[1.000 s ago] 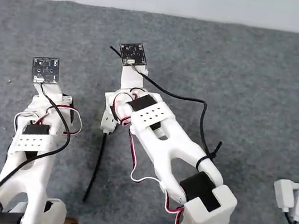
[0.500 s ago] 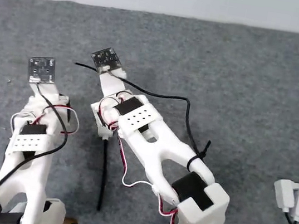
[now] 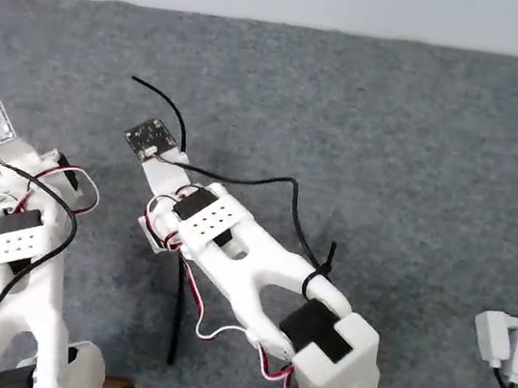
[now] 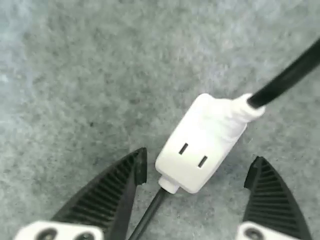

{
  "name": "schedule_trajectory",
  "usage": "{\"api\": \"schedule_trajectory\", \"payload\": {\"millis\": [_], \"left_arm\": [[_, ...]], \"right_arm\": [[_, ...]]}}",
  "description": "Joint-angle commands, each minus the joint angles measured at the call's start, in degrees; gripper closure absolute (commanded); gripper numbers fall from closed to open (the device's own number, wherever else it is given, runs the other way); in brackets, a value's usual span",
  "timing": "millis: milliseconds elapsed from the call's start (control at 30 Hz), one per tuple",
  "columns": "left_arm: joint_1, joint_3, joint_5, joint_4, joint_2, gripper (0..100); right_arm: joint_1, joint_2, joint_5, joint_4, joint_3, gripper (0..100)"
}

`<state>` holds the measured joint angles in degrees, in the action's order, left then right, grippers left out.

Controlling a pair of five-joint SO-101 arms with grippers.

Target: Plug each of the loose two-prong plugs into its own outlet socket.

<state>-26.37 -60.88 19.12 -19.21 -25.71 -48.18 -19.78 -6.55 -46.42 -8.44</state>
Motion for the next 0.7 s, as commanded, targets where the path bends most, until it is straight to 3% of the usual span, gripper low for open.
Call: {"api": "schedule_trajectory", "payload": {"millis": [0,267,533,667], "left_arm": [[-0.4,3.0,0.9,1.1,-1.2,98],[-0.6,3.0,1.1,1.0,-1.7,98],[-0.3,3.0,1.1,1.0,-1.7,98],[1.2,2.7,0.8,1.0,-1.2,98]], "right_arm": [[0.4,-1.3,0.4,1.4,3.7,69.1],[1.9,-10.6,0.8,-10.0,18.5,99.0],[7.7,-7.9,0.9,-22.6,25.4,99.1],[10.2,-0.7,6.2,-34.3,25.5,99.1]]}}
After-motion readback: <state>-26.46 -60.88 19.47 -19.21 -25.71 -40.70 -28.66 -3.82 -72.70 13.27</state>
